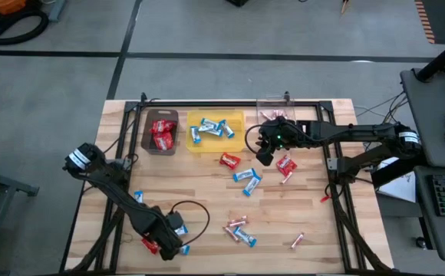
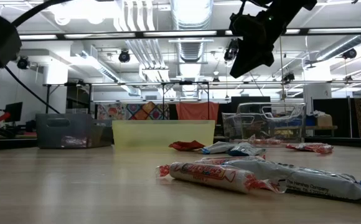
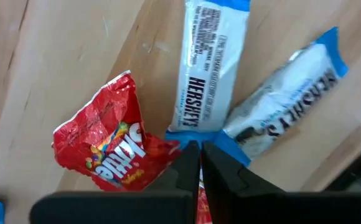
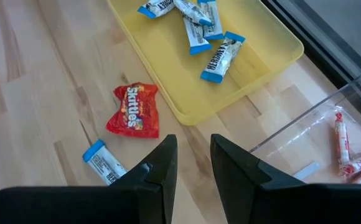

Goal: Sort candy
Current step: Put the red candy into the black bin

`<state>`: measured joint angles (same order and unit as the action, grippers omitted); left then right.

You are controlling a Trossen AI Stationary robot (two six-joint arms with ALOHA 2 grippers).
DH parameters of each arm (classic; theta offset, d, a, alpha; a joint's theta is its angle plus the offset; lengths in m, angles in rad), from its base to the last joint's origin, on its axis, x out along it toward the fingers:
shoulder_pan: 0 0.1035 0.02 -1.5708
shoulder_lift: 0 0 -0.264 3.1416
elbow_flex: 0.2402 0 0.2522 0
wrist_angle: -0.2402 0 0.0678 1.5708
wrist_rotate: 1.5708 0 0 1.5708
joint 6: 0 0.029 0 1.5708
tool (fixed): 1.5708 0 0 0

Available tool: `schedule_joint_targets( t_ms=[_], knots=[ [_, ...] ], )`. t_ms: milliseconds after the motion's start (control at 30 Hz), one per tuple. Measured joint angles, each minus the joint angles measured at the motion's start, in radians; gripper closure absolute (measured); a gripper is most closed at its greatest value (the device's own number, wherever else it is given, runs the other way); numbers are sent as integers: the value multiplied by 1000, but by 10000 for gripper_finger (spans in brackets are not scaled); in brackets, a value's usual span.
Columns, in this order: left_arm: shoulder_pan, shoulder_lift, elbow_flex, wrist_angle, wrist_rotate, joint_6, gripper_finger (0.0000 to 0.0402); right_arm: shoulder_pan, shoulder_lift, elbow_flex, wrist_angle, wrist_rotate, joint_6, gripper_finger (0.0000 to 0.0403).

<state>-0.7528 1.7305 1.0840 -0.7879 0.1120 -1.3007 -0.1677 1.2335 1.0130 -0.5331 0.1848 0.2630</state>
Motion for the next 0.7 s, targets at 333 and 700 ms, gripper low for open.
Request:
schedule_joint_targets(
  t_ms=[333,700],
  knots=[
    [-33,-106,0,-87,-31,-23,364,0,0,0,5,0,15,312],
    [-116,-37,0,-184,-180,111,215,0,0,0,26,0,18,312]
  ],
)
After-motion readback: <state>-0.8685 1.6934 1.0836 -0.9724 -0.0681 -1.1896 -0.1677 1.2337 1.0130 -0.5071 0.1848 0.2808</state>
